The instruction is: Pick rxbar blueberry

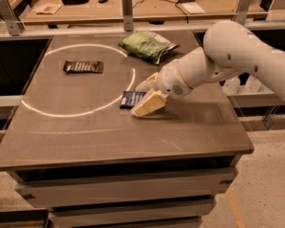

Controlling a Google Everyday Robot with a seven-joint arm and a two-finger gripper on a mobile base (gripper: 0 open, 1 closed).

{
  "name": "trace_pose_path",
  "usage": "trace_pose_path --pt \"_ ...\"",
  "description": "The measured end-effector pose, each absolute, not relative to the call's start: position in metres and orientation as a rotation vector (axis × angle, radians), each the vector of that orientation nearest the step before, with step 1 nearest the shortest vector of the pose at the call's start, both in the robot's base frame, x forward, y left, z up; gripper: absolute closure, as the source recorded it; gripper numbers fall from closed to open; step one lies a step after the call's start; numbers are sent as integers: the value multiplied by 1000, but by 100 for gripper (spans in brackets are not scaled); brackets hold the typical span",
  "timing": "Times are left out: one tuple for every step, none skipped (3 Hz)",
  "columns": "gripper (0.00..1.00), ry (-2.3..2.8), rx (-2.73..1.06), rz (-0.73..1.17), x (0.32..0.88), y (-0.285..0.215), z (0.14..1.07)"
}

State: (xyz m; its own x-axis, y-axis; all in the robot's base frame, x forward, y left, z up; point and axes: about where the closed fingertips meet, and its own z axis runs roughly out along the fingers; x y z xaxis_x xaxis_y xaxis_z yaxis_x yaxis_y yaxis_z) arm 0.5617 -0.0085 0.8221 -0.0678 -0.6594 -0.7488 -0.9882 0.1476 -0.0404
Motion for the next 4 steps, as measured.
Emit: trace_pose_path --pt "100 1798 -1578 667 562 -9 823" --pt "100 1797 -1578 667 562 -9 824" --pt "100 1797 -1578 667 562 -9 824" --pt "100 1778 -1553 734 560 -9 842"
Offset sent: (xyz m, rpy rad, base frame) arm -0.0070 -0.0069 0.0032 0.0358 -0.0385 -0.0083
